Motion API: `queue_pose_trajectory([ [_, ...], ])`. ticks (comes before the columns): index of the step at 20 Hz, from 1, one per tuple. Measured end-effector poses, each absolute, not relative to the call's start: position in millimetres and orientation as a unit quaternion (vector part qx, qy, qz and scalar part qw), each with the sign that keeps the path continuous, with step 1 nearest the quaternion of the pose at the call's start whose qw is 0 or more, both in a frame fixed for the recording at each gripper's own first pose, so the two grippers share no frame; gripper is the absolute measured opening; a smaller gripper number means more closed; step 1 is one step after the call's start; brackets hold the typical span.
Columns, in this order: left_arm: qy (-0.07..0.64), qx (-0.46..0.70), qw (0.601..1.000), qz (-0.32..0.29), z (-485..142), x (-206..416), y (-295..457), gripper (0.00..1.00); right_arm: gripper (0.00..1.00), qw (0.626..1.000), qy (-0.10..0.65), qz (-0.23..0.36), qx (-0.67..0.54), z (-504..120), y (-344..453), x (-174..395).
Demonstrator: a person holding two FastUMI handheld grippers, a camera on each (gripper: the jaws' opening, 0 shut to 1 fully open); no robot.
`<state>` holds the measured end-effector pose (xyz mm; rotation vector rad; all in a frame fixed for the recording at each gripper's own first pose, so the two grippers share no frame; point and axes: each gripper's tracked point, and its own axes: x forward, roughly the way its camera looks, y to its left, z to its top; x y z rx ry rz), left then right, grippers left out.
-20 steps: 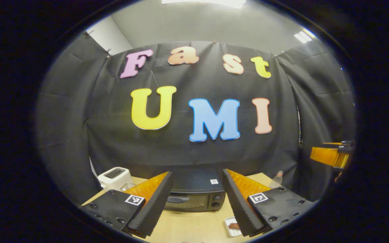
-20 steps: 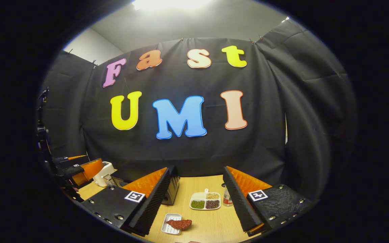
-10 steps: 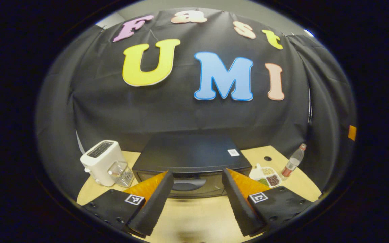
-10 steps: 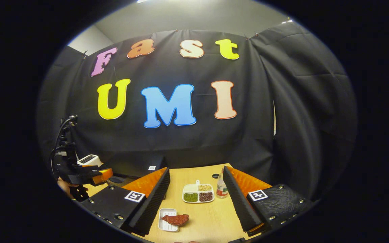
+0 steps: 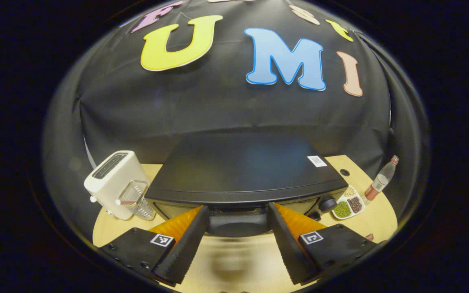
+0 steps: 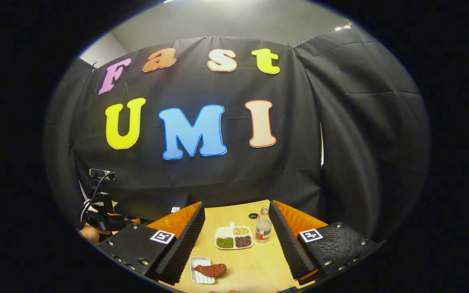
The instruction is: Open the electric oven with the left hand, put the food in, and close the electric oven.
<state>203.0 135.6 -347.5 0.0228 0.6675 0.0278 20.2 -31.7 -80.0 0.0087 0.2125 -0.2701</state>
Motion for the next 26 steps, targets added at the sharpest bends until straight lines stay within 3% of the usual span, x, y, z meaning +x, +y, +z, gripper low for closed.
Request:
queue_pose_trajectory([
  [4,0.328,0.015,0.944,0.020,-353,204,136,1.00,0.96,0.985,0.113,-0.130,0.003,-86,-27,22],
  [5,0.322,0.013,0.946,0.018,-354,204,136,0.93,0.96,0.985,0.113,-0.128,0.005,-87,-25,24],
  [6,0.322,0.008,0.947,0.017,-354,203,135,1.00,0.96,0.986,0.115,-0.124,0.006,-88,-22,25],
  [11,0.331,0.004,0.944,0.012,-357,177,135,1.00,0.96,0.988,0.111,-0.111,0.007,-86,-16,27],
  [13,0.334,0.001,0.942,0.013,-361,163,133,0.93,0.96,0.988,0.115,-0.105,0.013,-89,-14,28],
  [18,0.338,-0.003,0.941,0.012,-373,128,129,0.93,0.96,0.987,0.128,-0.092,0.018,-98,-8,28],
  [20,0.343,0.002,0.939,0.011,-379,118,128,1.00,0.96,0.987,0.131,-0.089,0.016,-100,-7,27],
  [26,0.362,0.007,0.932,0.012,-399,89,124,0.97,0.96,0.986,0.140,-0.088,0.012,-108,-7,22],
])
